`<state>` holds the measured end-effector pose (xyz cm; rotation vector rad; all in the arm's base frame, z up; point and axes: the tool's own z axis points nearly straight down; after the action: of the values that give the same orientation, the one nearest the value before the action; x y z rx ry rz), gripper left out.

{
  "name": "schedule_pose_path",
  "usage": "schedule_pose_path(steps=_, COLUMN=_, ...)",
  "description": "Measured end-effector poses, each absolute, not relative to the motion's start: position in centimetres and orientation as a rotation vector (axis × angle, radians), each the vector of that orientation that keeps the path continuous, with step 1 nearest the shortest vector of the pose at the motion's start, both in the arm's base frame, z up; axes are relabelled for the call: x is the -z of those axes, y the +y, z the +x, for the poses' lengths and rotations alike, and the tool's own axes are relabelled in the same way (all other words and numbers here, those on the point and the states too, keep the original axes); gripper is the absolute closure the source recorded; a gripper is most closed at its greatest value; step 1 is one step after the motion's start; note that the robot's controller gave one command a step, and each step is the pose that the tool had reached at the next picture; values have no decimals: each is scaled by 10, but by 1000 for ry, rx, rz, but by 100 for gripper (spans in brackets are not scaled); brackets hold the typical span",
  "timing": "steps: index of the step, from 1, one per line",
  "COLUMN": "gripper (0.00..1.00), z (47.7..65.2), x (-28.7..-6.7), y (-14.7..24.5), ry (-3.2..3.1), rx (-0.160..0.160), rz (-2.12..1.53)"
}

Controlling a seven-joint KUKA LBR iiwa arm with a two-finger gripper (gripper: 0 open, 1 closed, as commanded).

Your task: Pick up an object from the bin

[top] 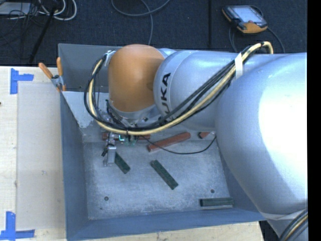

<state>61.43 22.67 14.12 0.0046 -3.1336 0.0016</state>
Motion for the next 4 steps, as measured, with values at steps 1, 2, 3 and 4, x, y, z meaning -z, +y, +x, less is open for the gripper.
schedule_pose_path(steps=1, gripper=0, z=616, x=-146, y=226, ry=-3141, rx=0, rz=-1)
schedule_pose_path(steps=2, gripper=0, z=612, x=-133, y=199, ry=-3140, rx=4, rz=156)
schedule_pose_path(steps=3, gripper=0, z=617, x=-93, y=198, ry=-3093, rx=-1, rz=565)
schedule_pose_path(steps=4, gripper=100, z=604, x=-74, y=122, ry=-3070, rx=2, rz=659)
